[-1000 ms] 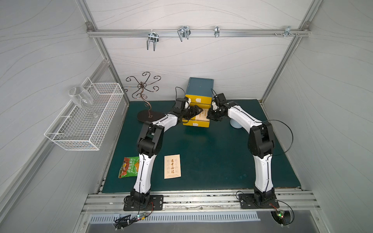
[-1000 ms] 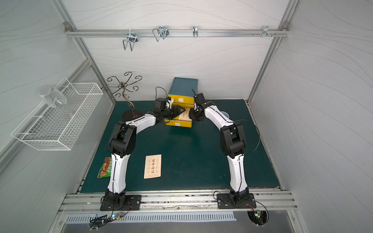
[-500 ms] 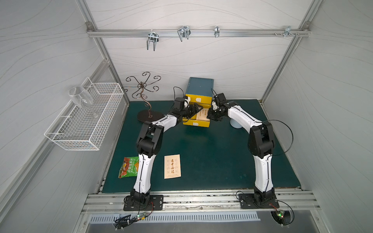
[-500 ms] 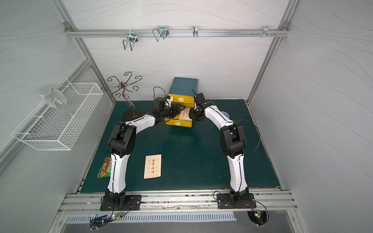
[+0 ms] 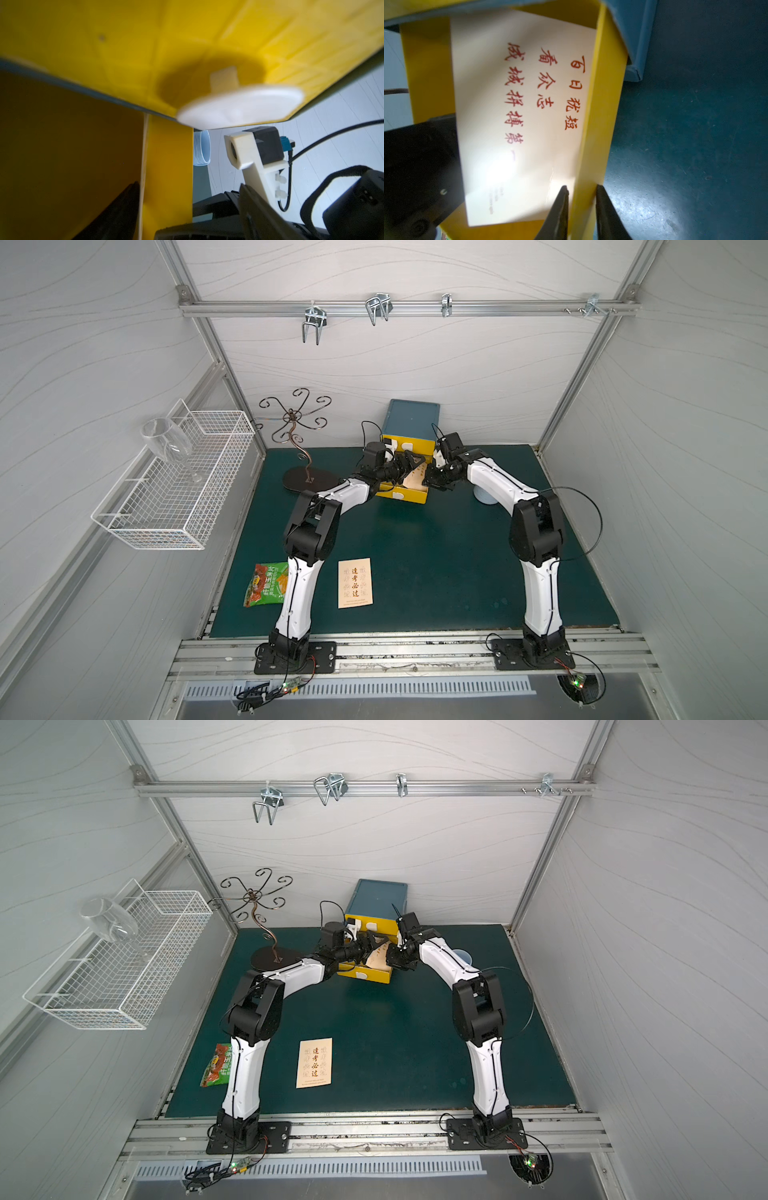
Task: Take the postcards out of the drawer
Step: Pick up the postcard from the drawer.
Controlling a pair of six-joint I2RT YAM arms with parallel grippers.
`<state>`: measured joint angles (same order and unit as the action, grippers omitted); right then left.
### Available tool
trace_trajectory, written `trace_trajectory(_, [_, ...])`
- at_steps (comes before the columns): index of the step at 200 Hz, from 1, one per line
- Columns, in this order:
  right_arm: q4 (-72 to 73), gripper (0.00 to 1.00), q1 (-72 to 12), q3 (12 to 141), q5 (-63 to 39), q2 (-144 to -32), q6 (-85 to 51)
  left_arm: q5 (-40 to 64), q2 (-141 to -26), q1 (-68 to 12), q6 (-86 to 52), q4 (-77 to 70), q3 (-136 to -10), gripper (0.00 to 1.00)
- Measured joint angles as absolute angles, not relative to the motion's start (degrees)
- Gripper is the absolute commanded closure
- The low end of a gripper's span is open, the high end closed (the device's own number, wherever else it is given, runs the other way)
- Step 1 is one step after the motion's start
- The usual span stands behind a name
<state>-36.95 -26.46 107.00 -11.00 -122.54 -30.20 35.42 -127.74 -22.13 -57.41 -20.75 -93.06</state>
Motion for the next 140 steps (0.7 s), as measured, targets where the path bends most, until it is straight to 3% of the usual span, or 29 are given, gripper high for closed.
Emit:
trace_trajectory(52, [-36.93, 0.74, -26.52, 107.00, -11.20, -122.56, -30.24, 33.06, -127.74, -22.00, -56.51, -16.12, -93.06, 0.41])
trace_trajectory(140, [-36.88, 0.68, -26.74, 107.00, -12.01, -122.56, -30.22, 29.36, -127.72, -21.37, -53.39, -8.08, -93.12, 0.79])
